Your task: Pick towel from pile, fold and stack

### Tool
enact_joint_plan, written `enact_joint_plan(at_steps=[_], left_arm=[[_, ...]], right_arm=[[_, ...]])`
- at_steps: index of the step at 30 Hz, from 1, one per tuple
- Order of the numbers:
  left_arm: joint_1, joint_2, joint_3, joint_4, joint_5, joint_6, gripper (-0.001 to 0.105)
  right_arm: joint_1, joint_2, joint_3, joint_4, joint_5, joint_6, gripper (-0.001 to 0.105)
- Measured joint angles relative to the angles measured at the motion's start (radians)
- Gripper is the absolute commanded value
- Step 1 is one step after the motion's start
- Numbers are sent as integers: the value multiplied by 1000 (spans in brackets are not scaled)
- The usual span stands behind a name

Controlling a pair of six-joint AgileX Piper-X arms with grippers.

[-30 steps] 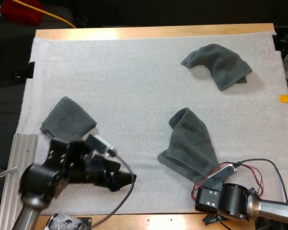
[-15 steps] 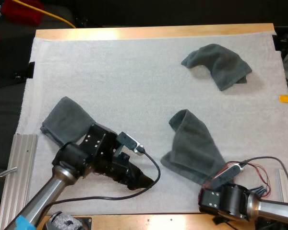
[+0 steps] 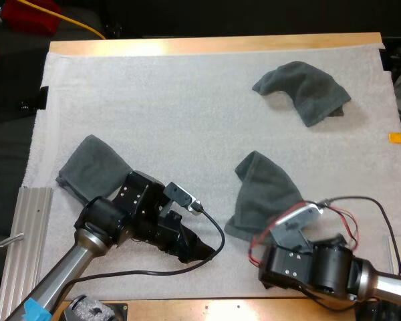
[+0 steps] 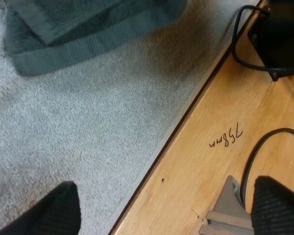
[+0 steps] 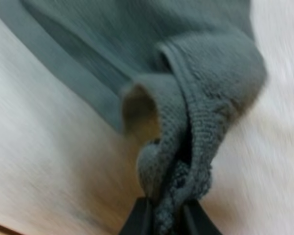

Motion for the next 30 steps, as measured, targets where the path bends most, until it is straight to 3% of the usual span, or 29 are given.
enact_joint_plan(at_steps=[4, 9, 24, 30], left_arm=[[0, -17, 0, 7, -1, 0, 70], [0, -111, 0, 7, -75, 0, 70], [0, -347, 0, 10, -133, -71, 70], [0, -383, 0, 12, -134, -81, 70]], right_arm=[[-42, 0, -88, -44, 4, -20, 1], [-93, 0, -169, -118, -26, -100, 1], [-98, 0, -326, -493, -96, -182, 1], [-98, 36, -330, -392, -100, -183, 1]])
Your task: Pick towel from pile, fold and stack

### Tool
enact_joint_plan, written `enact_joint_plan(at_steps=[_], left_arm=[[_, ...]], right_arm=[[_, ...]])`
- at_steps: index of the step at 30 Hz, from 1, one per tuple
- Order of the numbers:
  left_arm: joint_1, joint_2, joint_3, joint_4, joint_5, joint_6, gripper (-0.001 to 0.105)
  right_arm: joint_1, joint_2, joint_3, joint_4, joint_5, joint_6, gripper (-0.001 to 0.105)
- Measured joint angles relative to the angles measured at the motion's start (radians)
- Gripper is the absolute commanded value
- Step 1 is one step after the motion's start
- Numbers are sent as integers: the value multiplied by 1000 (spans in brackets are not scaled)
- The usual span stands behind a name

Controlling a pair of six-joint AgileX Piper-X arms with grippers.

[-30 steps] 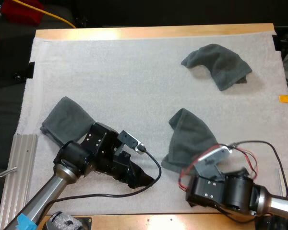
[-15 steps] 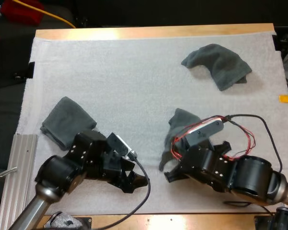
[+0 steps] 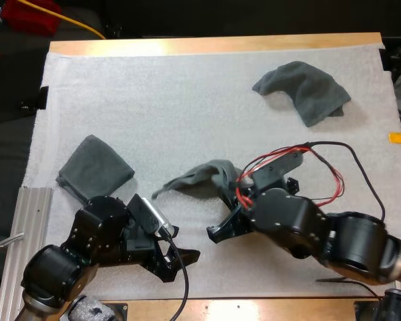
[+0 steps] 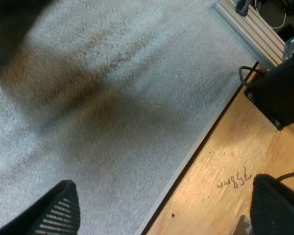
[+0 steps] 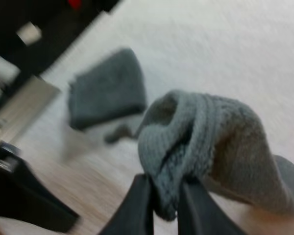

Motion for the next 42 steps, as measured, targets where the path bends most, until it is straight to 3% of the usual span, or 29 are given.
enact_joint_plan(at_steps=[4, 18, 26, 38, 42], left_arm=[[0, 0, 0, 2, 0, -2, 70], [0, 0, 0, 1, -37, -2, 70], [0, 0, 0, 1, -79, -2, 70], [0, 0, 0, 2, -81, 35, 70], [0, 20, 14, 2, -132, 35, 70]], right_arm=[[0, 80, 13, 140, 43, -13, 1], [-71, 149, 316, 226, 63, -25, 1], [-56, 136, 473, 258, -30, -11, 1], [-34, 120, 498, 257, -39, 20, 1], [-34, 120, 498, 257, -42, 33, 1]])
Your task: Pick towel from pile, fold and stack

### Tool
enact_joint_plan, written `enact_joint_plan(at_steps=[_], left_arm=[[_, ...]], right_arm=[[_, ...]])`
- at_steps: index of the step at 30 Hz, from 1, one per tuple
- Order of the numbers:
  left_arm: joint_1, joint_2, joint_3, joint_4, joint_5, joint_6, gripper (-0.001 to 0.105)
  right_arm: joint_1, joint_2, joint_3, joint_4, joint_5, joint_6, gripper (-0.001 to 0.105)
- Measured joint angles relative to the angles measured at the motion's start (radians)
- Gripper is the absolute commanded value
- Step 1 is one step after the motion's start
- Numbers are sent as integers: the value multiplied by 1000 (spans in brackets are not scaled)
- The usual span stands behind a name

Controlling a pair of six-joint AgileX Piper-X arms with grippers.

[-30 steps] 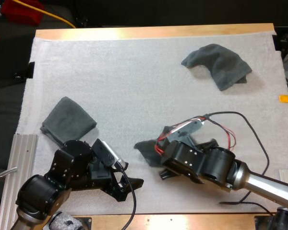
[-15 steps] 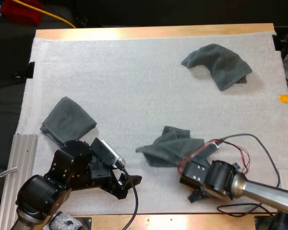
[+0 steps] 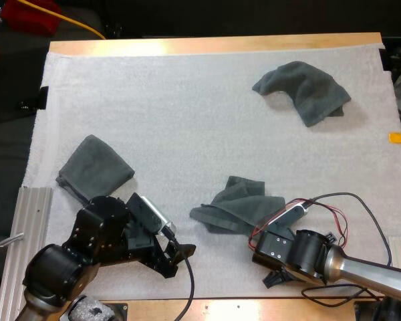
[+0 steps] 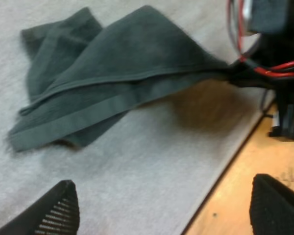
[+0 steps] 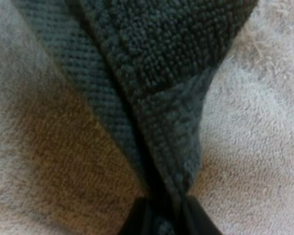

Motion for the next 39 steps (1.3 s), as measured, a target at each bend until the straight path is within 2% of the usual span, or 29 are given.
enact_joint_plan(at_steps=[4, 17, 24, 28, 34, 37, 39], left_arm=[[0, 75, 26, 0, -37, -8, 70], [0, 364, 30, -137, -61, -23, 70], [0, 459, 30, -196, -132, -54, 70], [0, 511, 30, -251, -141, -59, 70], [75, 592, 30, -278, -140, -76, 69], [139, 618, 30, -298, -58, -76, 69], [180, 633, 30, -317, 40, -85, 69]], right_arm=[[0, 0, 0, 0, -3, 2, 1], [0, 0, 0, 0, -3, 2, 1], [0, 0, 0, 0, -3, 2, 1], [0, 0, 0, 0, -3, 2, 1], [0, 0, 0, 0, -3, 2, 1], [0, 0, 0, 0, -3, 2, 1], [0, 0, 0, 0, -3, 2, 1]])
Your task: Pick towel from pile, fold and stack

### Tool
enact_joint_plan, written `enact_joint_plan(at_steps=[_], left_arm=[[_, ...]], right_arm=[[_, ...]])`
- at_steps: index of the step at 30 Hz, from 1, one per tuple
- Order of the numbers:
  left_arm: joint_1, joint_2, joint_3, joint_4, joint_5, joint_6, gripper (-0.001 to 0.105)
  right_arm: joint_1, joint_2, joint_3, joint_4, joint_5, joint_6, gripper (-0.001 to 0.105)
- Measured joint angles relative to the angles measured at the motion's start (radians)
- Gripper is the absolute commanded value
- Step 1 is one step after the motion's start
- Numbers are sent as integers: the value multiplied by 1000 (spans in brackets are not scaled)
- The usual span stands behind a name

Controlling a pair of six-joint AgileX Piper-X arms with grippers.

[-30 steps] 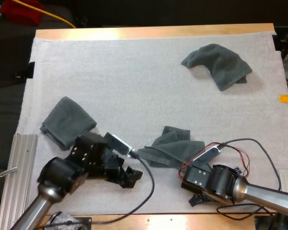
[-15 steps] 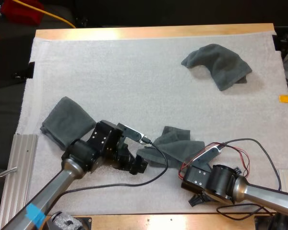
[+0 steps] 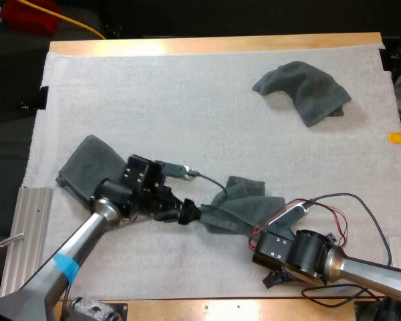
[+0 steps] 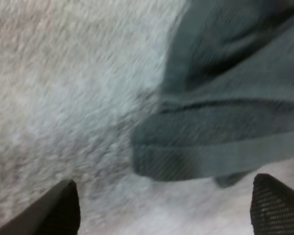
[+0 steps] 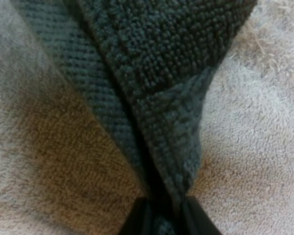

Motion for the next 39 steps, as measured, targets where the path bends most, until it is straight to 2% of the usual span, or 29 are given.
enact_joint_plan(at_steps=[3, 13, 17, 22, 28, 32, 39], left_arm=[[34, 26, 0, -14, 98, -13, 69], [36, 148, 0, -32, 159, -18, 69], [36, 177, 0, -66, 214, -26, 69], [36, 180, 0, -87, 228, -37, 69], [36, 180, 0, -87, 229, -38, 59], [36, 180, 0, -87, 244, -42, 64], [36, 180, 0, -87, 254, -52, 64]], right_arm=[[0, 0, 0, 0, 0, 0, 1], [0, 0, 0, 0, 0, 0, 1], [0, 0, 0, 0, 0, 0, 1], [0, 0, 0, 0, 0, 0, 1], [0, 0, 0, 0, 0, 0, 1], [0, 0, 0, 0, 0, 0, 1], [0, 0, 0, 0, -1, 0, 1]])
